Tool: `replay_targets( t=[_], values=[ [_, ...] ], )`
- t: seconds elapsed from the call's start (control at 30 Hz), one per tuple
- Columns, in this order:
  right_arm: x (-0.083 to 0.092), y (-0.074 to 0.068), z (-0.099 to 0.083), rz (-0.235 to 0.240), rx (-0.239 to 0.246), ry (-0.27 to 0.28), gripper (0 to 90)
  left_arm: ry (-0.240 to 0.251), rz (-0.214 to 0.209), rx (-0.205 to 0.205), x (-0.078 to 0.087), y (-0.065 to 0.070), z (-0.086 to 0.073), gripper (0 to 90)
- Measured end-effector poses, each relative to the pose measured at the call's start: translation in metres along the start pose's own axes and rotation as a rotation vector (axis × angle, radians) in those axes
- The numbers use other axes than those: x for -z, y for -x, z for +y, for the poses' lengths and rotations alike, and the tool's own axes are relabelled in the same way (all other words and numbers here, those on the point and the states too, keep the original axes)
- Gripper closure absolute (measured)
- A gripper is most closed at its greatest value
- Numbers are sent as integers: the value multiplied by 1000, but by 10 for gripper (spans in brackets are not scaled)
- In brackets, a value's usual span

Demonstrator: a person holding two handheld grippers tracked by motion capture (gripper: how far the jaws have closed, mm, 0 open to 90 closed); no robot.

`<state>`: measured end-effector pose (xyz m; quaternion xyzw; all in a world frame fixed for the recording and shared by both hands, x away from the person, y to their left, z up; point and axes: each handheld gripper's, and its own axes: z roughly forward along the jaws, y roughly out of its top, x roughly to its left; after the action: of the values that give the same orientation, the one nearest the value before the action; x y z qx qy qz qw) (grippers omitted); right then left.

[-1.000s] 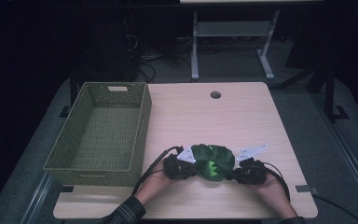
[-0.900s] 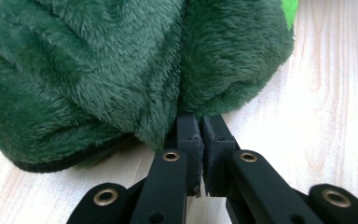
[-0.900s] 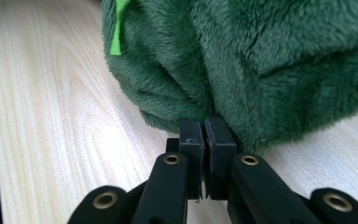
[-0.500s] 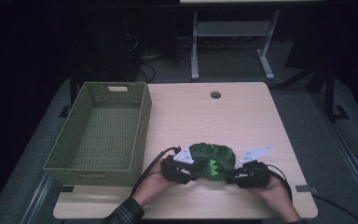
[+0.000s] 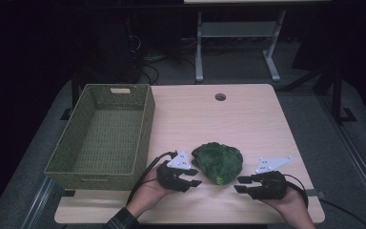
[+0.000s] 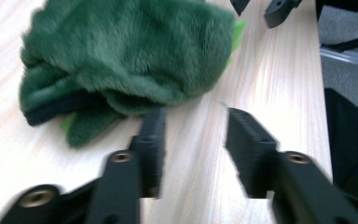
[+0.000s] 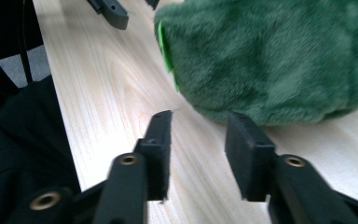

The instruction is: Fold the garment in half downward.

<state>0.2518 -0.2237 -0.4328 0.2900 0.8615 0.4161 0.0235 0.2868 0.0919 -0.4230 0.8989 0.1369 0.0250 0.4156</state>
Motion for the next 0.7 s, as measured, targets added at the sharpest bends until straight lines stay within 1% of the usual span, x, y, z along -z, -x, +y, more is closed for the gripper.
replay_targets(
  t=[0.03,0.13,0.17,0.2,0.23,0.3,0.37,0.4,0.43,0.47,0.5,0.53,0.6,0.63,0.67,0.7],
  values=[
    [1,1,2,-7,-1,4,726,7,3,-5,1,-1,3,698],
    [3,7,11,-41,-6,14,821,20,12,1,1,-3,13,803],
    [3,10,14,-52,-5,16,843,18,22,-2,1,-4,16,825],
    [2,13,17,-62,-4,16,865,18,27,4,0,-5,19,850],
    [2,17,20,-69,-7,22,888,20,25,4,-1,-7,22,873],
    [1,26,25,-78,-15,31,899,27,26,9,-4,-10,28,895],
    [-2,34,30,-85,-20,25,899,28,27,15,-9,-12,31,896],
    [-4,37,32,-90,-29,22,900,23,29,18,-12,-13,33,897],
    [-6,41,33,-86,-35,25,900,6,37,19,-17,-16,33,897],
    [-9,45,33,-85,-41,17,900,-20,53,10,-21,-19,32,897],
    [-13,47,33,-92,-52,-6,900,-37,67,17,-25,-22,31,897],
    [-16,49,32,-99,-54,-28,900,-47,66,28,-28,-25,29,897],
    [-21,52,29,-97,-72,-52,900,-76,91,42,-37,-32,24,897],
    [-23,53,27,-98,-73,-56,900,-96,92,38,-39,-35,22,897],
    [-25,54,25,-96,-67,-55,900,-98,92,51,-42,-37,20,897],
    [-27,55,23,-93,-81,-66,900,-109,91,51,-45,-39,19,897]
  ],
)
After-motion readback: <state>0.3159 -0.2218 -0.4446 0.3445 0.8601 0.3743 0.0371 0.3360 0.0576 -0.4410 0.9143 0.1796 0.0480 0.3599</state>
